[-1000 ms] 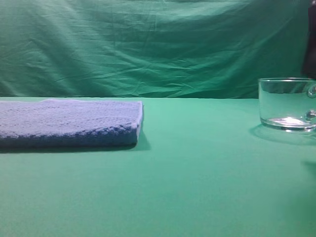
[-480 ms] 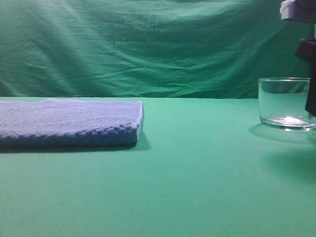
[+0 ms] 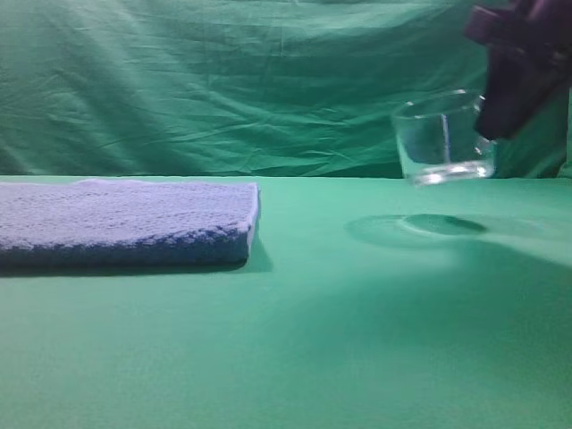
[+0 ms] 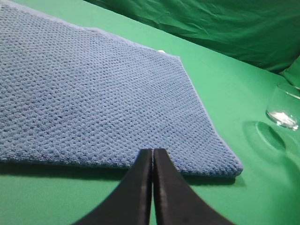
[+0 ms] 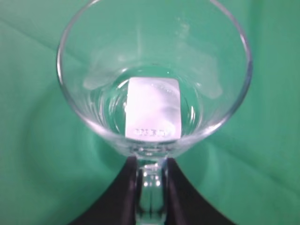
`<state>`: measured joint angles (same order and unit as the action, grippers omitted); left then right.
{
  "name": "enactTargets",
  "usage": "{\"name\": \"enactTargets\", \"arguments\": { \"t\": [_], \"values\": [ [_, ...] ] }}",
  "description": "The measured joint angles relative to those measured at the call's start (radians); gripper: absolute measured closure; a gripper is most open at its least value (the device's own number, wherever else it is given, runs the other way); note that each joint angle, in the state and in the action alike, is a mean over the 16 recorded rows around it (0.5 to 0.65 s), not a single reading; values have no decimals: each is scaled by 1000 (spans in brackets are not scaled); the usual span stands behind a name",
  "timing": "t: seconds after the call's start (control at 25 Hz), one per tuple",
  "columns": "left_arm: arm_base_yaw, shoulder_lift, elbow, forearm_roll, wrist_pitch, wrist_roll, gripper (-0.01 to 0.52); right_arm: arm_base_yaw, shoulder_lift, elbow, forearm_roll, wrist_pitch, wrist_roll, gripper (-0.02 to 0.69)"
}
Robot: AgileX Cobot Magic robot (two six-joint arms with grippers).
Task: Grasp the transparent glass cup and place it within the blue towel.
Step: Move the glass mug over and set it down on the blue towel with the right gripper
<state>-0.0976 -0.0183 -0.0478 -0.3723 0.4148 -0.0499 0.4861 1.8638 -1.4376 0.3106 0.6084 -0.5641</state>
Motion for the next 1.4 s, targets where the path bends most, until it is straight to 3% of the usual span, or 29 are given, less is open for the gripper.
{"name": "enactTargets", "arguments": {
  "t": [0.48, 0.8, 0.92, 1.16, 1.4],
  "values": [
    [0, 0, 0, 0, 0, 0, 514, 217, 391, -439, 6, 41, 1, 561],
    [0, 0, 0, 0, 0, 0, 514, 221, 463, -510, 7, 35, 27, 406],
    [0, 0, 0, 0, 0, 0, 514, 214, 442, -513, 4, 80, 51, 380],
    [0, 0, 0, 0, 0, 0, 514, 200, 330, -515, -28, 224, 154, 422],
    [0, 0, 0, 0, 0, 0, 514, 197, 139, -483, -94, 349, 282, 585]
  ]
}}
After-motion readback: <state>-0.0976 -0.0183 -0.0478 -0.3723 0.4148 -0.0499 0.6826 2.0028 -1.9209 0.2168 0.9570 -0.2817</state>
